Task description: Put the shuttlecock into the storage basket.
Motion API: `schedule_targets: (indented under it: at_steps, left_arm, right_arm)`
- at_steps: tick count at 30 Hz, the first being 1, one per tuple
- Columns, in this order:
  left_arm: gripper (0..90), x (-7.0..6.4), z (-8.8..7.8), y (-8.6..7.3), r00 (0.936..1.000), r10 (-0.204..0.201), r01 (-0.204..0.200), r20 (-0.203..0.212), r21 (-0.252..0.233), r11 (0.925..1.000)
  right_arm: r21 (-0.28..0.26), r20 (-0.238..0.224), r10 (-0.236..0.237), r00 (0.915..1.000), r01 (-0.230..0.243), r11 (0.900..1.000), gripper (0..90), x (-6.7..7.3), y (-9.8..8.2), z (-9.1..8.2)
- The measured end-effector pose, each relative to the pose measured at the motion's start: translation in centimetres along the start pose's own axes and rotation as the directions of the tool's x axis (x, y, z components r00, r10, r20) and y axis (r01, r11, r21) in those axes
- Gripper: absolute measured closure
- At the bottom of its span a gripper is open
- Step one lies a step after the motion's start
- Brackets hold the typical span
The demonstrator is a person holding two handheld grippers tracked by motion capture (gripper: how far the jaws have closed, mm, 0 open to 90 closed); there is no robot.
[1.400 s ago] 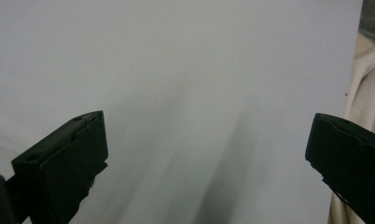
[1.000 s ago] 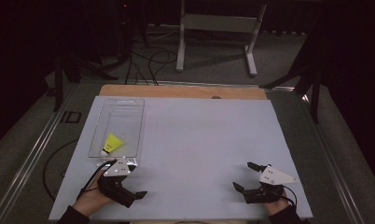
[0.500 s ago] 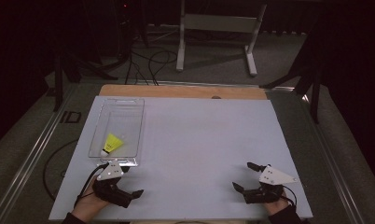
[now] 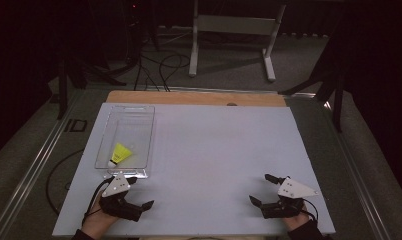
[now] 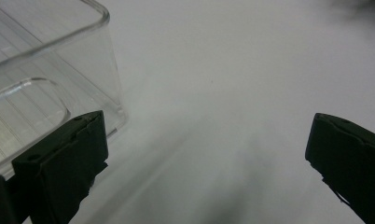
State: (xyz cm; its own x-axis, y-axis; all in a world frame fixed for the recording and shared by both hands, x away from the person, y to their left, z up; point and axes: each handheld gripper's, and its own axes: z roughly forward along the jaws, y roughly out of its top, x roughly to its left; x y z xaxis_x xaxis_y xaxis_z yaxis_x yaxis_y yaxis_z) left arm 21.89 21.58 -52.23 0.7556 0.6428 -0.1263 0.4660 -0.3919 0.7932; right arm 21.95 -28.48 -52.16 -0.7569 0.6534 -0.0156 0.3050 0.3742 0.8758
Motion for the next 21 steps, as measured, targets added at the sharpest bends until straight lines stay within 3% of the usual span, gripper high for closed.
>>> schedule_targets:
  at_steps: [6,21]
  left_arm:
    - [0.0,0.15,-0.16,-0.06,0.9999,-0.005,0.005,-0.013,-0.009,0.9999]
    - [0.0,0.66,-0.41,-0.59,0.9998,0.000,0.000,0.018,-0.032,0.9995]
  right_arm:
    - [0.001,-0.002,-0.001,1.0000,0.001,1.000,9.3,0.01,-0.02,-0.01]
    - [0.002,-0.002,0.008,1.0000,-0.008,1.000,9.4,-0.15,-0.12,0.07]
